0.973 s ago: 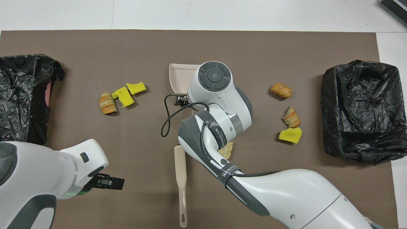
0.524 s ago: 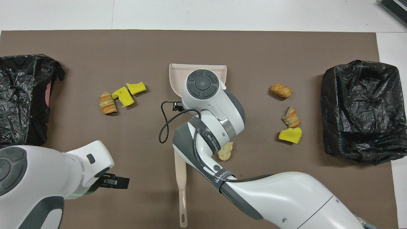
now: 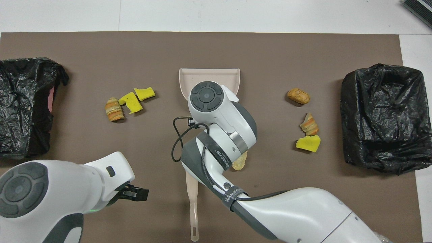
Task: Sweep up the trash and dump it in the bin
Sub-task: 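Lift the dustpan with the right gripper and set it beside the crumbs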
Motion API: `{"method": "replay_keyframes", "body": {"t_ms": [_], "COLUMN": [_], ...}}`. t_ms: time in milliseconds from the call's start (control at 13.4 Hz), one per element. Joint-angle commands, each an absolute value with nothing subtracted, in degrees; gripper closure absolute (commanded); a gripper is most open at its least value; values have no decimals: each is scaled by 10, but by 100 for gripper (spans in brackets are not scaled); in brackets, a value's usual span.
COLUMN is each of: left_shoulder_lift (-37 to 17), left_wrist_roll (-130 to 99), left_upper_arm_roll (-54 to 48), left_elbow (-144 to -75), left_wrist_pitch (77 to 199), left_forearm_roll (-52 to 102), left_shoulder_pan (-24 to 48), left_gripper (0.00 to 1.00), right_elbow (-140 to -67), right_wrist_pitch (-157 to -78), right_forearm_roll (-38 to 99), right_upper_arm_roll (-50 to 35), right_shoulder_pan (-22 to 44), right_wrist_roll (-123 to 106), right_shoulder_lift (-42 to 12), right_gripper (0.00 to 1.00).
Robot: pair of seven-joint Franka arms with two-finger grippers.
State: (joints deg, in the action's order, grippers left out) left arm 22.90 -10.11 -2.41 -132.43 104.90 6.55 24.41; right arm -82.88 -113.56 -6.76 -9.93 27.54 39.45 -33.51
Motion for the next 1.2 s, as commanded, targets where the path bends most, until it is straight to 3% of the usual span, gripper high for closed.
{"method": "replay_keyframes", "body": {"t_ms": [0, 374, 599, 824, 1123], "left_shoulder_lift": [234, 232, 230, 180, 158], "left_wrist_roll": [-131, -192, -235, -290, -339], "left_upper_arm_roll": [-15, -16, -16, -16, -16], "left_elbow": [-1347, -1376, -1380, -1392, -1440], "left_wrist_pitch": [1075, 1121, 1135, 1176, 1258], "left_forearm_roll": [71, 71, 71, 71, 71], "left_shoulder_pan": [272, 321, 357, 416, 461], "left_gripper": [0, 0, 0, 0, 0], "right_elbow": [-839, -824, -852, -855, -867], "right_wrist_pitch": [-1127, -1130, -1106, -1043, -1013], "right_forearm_roll": [-99, -15, 8, -3, -24], "right_upper_arm_roll": [-103, -102, -102, -101, -99], "right_shoulder_pan": [264, 233, 198, 171, 146], "right_wrist_roll": [390, 244, 84, -59, -269], "right_shoulder_lift": [-320, -273, -239, -226, -222], "right_gripper": [100, 100, 100, 100, 100]}}
